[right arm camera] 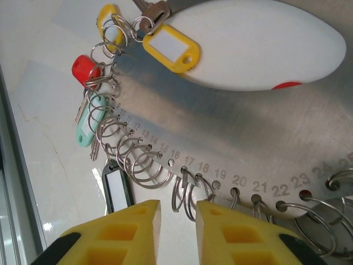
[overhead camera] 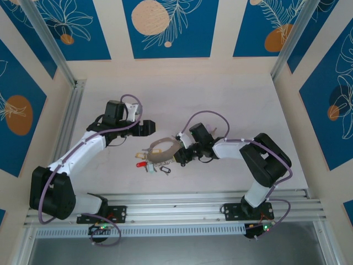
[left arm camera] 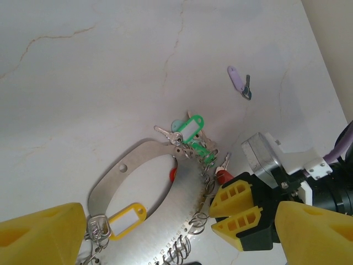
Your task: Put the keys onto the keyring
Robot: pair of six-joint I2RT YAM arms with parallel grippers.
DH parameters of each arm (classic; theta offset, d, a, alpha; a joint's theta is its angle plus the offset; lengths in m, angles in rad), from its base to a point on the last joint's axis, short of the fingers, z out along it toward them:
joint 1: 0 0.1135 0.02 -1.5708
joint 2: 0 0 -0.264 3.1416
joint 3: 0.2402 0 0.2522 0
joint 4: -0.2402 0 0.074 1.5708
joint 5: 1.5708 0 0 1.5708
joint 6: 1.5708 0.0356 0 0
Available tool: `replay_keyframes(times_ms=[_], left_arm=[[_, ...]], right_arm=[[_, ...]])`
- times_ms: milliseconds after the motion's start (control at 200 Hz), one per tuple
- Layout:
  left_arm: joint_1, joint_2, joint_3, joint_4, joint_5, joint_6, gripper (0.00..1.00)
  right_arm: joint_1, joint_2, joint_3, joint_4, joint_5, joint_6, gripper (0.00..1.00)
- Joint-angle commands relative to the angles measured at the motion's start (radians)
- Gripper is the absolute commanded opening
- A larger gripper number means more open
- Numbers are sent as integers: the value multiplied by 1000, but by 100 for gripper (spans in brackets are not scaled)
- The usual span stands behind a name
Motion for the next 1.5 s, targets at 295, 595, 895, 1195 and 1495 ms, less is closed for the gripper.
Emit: replay_keyframes(times_ms=[295,595,895,1195,1495], left_arm=[[-8,-39,-19,14,-17,12,90],[-9,-38,-22,20,-14,8,90],[-8,-37,-20,26,-9,4,90],[-8,-29,-19,38,-2,-2,90],[-8,-32,-22,34,-4,-1,90]], right_arm=[[-13,-14,9,-78,35,42,35],[-21,-57,-12,-96,56,44,36],[-28,-57,-3,-115,71,34,35],[-41,-82,-16,-120,77,23,34],[-21,-56,-6,-103,53,23,31]])
